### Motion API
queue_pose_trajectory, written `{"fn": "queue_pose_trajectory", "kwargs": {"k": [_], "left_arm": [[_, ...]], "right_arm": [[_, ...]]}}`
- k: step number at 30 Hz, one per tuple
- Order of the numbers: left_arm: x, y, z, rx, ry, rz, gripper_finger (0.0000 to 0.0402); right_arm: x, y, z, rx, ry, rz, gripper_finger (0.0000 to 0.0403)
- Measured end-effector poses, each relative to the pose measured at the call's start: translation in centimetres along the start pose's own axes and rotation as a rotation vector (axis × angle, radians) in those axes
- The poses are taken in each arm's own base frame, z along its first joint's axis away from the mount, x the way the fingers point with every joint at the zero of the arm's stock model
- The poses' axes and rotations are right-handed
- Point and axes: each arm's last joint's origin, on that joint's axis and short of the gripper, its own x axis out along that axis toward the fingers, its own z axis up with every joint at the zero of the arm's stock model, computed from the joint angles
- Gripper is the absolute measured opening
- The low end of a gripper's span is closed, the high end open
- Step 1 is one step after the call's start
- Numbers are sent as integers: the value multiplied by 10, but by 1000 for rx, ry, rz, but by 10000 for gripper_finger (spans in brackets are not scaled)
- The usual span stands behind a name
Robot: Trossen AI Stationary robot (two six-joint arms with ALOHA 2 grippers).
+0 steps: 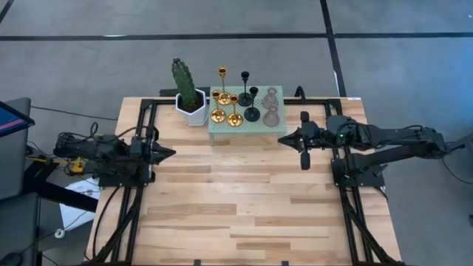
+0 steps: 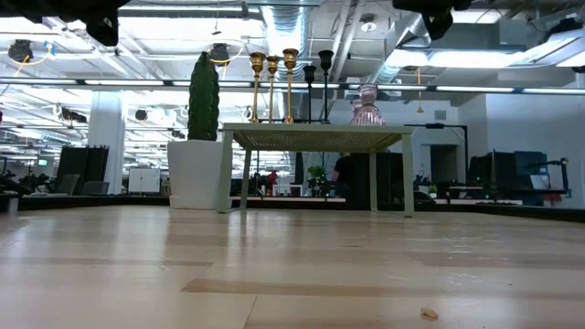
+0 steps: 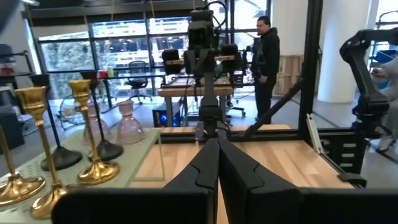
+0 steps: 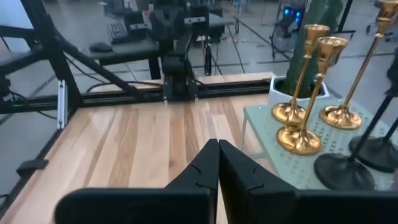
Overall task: Pick & Place candle stick holders
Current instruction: Return to Home Position
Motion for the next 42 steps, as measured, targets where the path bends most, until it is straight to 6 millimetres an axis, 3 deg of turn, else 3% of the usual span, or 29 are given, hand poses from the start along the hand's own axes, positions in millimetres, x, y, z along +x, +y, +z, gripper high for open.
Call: {"fn": "queue_pose_trajectory", "kwargs": {"k": [7, 15, 26, 37, 42], "left_arm": [[-2, 1, 2, -1, 5, 5, 8], [-1, 1, 1, 2, 15, 4, 8], [-2, 1, 1, 2, 14, 4, 8], [-2, 1, 1, 37, 14, 4, 8], [-1, 1, 1, 39, 15, 10, 8]], "right_arm": [[-26, -2, 5, -15, -81, 8, 0], [-58, 1, -21, -109, -170, 211, 0], [-101, -4, -46, -128, -405, 187, 0], [-121, -9, -71, -82, -514, 108, 0], [-118, -10, -76, -76, -501, 61, 0]]}}
